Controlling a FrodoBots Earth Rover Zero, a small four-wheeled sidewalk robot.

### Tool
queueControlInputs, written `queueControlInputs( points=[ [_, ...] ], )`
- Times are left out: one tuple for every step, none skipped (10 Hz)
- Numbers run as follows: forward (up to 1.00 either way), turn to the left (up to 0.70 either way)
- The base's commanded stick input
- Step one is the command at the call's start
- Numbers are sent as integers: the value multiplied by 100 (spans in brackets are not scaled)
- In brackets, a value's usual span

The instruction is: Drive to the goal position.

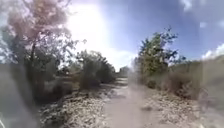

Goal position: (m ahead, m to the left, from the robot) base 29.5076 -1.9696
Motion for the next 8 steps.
queueControlInputs(
  points=[
    [70,0],
    [70,0],
    [70,0],
    [70,0],
    [70,0],
    [70,0],
    [70,0],
    [70,0]
  ],
)
